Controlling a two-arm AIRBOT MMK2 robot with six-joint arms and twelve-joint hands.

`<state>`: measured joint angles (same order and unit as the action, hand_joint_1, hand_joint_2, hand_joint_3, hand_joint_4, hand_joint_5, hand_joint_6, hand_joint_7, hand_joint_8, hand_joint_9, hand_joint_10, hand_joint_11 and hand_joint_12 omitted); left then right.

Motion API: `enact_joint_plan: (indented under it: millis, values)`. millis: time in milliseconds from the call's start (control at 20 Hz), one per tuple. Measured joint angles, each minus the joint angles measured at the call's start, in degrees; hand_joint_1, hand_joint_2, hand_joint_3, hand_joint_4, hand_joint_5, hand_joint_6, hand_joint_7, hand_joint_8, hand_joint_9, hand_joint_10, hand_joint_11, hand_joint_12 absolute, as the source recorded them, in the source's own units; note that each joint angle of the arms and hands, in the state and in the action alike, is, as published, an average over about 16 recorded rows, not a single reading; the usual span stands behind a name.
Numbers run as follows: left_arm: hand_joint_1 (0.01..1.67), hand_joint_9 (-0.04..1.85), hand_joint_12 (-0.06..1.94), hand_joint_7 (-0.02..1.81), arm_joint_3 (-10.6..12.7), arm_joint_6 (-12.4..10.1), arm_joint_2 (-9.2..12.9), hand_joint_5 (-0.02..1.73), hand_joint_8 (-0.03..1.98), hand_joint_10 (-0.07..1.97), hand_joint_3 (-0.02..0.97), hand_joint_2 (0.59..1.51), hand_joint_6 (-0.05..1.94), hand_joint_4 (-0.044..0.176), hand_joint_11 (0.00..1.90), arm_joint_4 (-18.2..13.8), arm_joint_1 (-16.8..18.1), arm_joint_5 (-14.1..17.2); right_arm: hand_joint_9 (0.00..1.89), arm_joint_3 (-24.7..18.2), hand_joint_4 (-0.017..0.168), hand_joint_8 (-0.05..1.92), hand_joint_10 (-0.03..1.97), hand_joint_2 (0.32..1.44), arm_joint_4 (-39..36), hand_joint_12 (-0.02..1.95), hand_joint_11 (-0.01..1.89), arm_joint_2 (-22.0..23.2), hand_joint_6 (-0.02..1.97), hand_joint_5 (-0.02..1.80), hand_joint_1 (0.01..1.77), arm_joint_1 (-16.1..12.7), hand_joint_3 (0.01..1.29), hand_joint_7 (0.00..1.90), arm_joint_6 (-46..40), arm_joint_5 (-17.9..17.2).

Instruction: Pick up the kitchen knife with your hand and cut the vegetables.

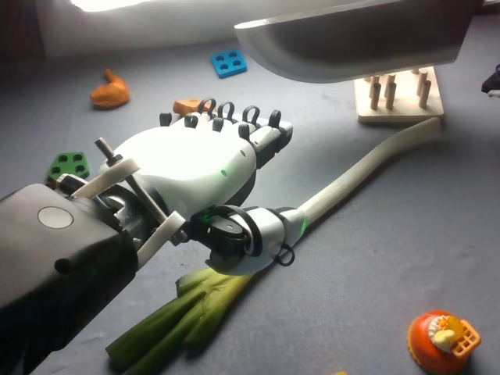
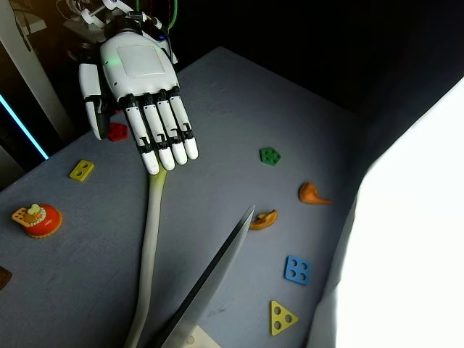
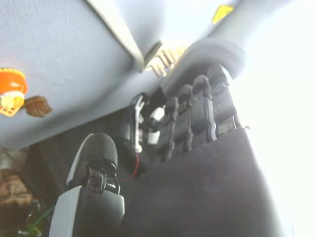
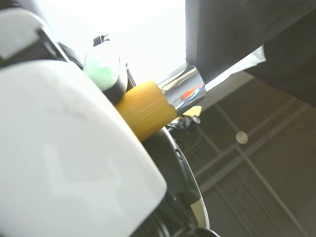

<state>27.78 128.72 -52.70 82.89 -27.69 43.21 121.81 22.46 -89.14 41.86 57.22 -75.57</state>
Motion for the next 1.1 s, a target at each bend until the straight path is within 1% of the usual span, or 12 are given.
enact_joint_plan:
  millis: [250, 850, 1100]
  values:
    - [0.18, 0.05, 0.17, 0.07, -0.02, 0.22, 0.02, 0.06, 0.02, 0.01, 0.016, 1.399, 0.02, 0.001, 0.02, 0.16, 0.12, -0.13, 1.56, -0.01, 0.165, 1.74, 1.78, 0.63, 1.25, 1.78, 1.59, -0.16, 1.90, 1.35, 1.56, 0.52, 0.96, 1.52, 0.06, 0.26]
    - [0.15, 0.02, 0.09, 0.03, 0.03, 0.86, 0.02, 0.03, 0.02, 0.01, 0.017, 1.399, 0.02, 0.001, 0.02, 0.28, 0.20, -0.19, 1.56, 0.03, 0.165, 1.75, 1.78, 0.63, 8.80, 1.78, 1.59, -1.45, 1.90, 1.35, 1.56, 1.88, 0.96, 1.52, 0.09, 5.18]
    - [0.13, 0.02, 0.05, 0.02, 0.07, 1.03, 0.02, 0.02, 0.02, 0.01, 0.017, 1.399, 0.02, 0.001, 0.02, 0.28, 0.20, -0.19, 1.56, 0.47, 0.165, 1.75, 1.78, 0.63, 8.18, 1.78, 1.59, -1.86, 1.90, 1.35, 1.56, 2.58, 0.96, 1.52, -0.98, 5.91]
